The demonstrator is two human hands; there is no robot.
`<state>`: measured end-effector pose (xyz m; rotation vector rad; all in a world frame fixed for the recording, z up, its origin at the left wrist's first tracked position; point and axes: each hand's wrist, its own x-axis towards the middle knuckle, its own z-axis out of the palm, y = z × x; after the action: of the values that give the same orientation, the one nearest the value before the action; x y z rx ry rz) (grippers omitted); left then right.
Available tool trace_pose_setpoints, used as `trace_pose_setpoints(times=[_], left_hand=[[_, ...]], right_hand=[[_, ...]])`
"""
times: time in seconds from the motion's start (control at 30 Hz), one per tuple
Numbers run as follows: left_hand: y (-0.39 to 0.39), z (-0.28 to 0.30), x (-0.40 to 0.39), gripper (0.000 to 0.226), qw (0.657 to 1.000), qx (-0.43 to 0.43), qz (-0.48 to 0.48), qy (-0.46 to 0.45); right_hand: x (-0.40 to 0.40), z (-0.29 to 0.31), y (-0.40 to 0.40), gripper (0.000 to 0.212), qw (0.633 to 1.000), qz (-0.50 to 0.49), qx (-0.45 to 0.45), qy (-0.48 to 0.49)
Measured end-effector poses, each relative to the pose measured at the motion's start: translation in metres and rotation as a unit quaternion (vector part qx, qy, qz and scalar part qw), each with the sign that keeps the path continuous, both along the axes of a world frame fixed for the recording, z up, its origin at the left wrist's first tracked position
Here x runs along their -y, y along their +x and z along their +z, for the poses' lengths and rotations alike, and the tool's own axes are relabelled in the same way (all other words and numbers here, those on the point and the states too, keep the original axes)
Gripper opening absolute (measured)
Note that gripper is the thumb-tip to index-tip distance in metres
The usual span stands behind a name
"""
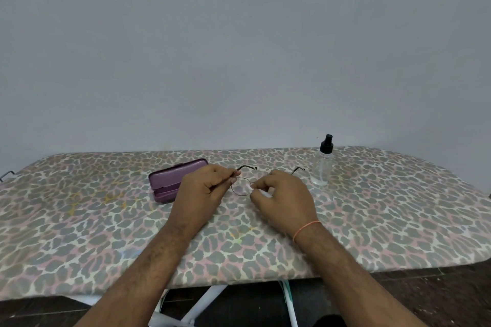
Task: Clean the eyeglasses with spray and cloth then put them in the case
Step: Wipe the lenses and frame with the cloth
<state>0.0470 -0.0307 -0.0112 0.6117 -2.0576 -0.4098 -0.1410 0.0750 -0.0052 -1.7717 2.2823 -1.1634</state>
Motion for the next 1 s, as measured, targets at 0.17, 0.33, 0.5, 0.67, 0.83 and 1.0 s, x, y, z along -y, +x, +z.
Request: trace_pose_setpoints(times=[0.17, 0.33, 0.5, 0.67, 0.83, 1.0], left_hand=[[0.001, 0.001, -0.001, 0.025, 1.0, -0.008, 0.016, 0.008], [-0.001, 0.001, -0.001, 0.025, 1.0, -0.011, 0.021, 0.017], [0.001, 0.001, -0.002, 0.026, 0.999, -0.004, 0.026, 0.021], [0.001, -0.001, 0.0, 0.028, 0.999, 0.005, 0.029, 0.032], [0.001, -0.001, -0.001, 0.029, 0.999, 0.005, 0.026, 0.036], [0.0, -0.001, 0.0, 0.029, 0.999, 0.018, 0.02, 0.042]], right_hand=[[-0.024, 0.005, -0.027, 0.019, 0.999, -0.021, -0.018, 0.015], [-0.044, 0.015, -0.055, 0.02, 0.992, -0.076, -0.074, 0.068], [-0.054, 0.017, -0.07, 0.033, 0.983, -0.056, -0.118, 0.131], [-0.059, 0.015, -0.073, 0.041, 0.987, -0.051, -0.112, 0.1], [-0.057, 0.015, -0.073, 0.03, 0.998, -0.058, -0.012, -0.029], [-0.043, 0.015, -0.07, 0.027, 0.995, -0.031, 0.071, -0.059]])
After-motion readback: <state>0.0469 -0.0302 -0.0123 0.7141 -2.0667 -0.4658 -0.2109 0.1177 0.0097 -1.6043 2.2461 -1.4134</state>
